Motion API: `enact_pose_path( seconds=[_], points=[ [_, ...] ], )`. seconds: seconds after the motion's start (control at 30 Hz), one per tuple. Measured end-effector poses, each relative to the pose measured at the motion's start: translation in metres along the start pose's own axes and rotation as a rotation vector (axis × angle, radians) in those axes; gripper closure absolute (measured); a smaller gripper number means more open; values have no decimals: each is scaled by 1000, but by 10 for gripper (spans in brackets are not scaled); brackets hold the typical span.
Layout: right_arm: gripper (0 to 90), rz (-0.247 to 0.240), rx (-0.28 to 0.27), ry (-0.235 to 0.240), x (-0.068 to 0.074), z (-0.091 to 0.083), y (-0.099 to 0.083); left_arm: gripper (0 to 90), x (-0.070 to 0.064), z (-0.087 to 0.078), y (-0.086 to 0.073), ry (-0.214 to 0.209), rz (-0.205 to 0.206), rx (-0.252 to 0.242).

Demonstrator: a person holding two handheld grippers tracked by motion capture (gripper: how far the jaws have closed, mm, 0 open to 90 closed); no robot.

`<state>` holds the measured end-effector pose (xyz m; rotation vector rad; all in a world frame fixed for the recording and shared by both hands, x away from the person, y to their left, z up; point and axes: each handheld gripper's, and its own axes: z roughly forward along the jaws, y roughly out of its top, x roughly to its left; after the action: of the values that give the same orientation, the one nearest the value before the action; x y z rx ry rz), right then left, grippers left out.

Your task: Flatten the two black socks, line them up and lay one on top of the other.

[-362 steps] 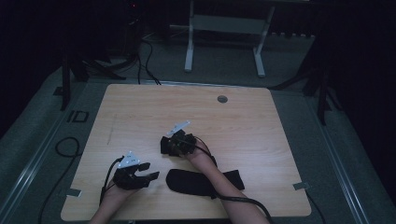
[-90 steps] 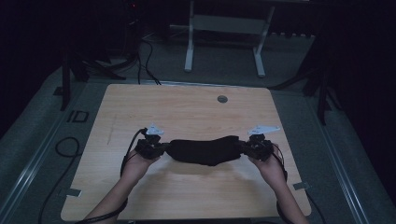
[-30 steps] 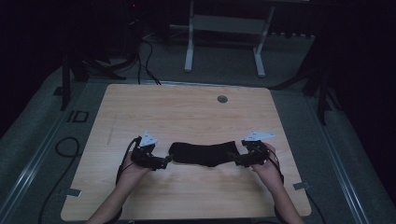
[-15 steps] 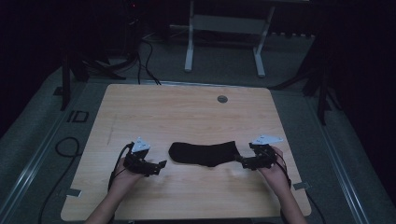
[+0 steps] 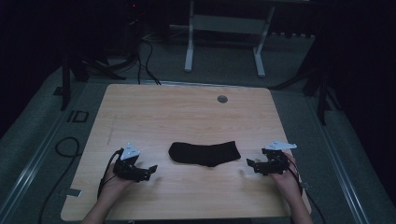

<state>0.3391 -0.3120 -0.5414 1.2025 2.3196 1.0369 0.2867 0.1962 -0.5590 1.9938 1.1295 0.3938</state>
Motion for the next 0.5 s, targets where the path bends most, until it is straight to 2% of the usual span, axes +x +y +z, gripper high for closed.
enact_pose_path(
  seconds=[0.27, 0.33, 0.5],
  points=[
    [118, 38, -13, -26, -9, -14, -17, 71, 9, -14, -16, 35, -12, 8],
    [118, 37, -15, -29, -9, -16, -20, 71, 9, -14, -16, 35, -12, 8],
    [119, 29, -45, -59, -9, -25, -30, 71, 15, -30, -29, 59, -41, -16]
  ],
)
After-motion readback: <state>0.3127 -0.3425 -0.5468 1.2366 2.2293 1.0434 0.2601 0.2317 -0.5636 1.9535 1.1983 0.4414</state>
